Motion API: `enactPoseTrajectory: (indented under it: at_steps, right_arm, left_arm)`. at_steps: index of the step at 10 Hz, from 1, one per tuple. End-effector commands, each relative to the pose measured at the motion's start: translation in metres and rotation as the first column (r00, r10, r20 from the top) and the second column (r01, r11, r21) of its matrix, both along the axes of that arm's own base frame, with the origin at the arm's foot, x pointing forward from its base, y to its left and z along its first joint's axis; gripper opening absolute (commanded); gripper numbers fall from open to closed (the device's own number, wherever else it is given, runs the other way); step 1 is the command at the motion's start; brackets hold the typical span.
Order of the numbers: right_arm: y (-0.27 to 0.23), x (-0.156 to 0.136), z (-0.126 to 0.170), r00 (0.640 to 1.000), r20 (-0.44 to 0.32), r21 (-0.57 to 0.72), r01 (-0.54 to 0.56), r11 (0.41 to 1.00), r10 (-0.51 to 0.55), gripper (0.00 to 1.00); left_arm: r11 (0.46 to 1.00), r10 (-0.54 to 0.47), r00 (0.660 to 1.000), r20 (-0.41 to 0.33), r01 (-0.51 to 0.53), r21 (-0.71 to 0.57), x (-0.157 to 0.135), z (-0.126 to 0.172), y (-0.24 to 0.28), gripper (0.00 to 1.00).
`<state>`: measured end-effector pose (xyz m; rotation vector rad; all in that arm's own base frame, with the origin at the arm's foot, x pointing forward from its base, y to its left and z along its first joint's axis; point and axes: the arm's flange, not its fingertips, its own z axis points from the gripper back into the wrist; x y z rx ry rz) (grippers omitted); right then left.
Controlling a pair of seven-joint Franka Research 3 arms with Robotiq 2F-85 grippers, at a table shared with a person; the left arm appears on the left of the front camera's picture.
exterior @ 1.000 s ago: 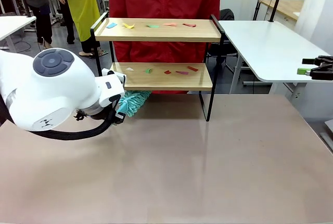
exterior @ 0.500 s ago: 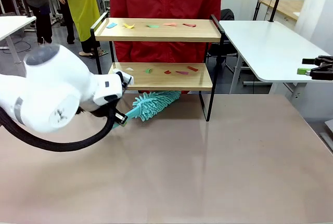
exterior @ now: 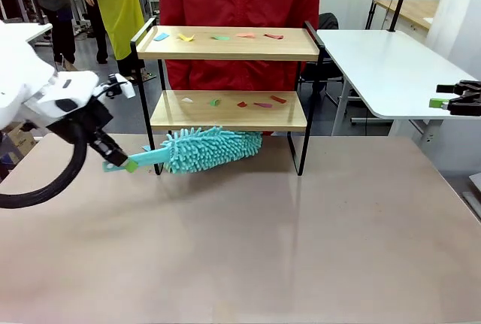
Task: Clean the shelf.
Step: Clean the specific section of the Shelf indicated by the human with the Duster.
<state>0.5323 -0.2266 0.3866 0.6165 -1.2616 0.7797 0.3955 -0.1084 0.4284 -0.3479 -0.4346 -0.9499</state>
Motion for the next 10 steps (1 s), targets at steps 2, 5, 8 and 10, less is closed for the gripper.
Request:
enactPoseTrajectory:
  at_steps: [2,5,8,10]
  right_arm:
    - [0.005,0.000,0.008,1.000,-0.012,-0.003,0.015,1.000,-0.015,1.00]
    - [0.005,0.000,0.008,1.000,-0.012,-0.003,0.015,1.000,-0.015,1.00]
    - [0.005,0.000,0.008,1.000,-0.012,-0.003,0.015,1.000,-0.015,1.00]
    - [0.005,0.000,0.008,1.000,-0.012,-0.003,0.015,1.000,-0.015,1.00]
  left_arm:
    - [0.980,-0.181,0.983,0.016,0.182,-0.076,-0.033,-0.028,0.021,0.13]
    - [0.958,-0.285,0.958,-0.022,0.283,-0.051,-0.035,-0.001,0.022,0.13]
    - [0.929,-0.331,0.943,-0.045,0.334,0.159,-0.049,0.065,0.018,0.13]
    - [0.870,-0.342,0.933,-0.108,0.358,0.339,-0.058,0.121,0.020,0.13]
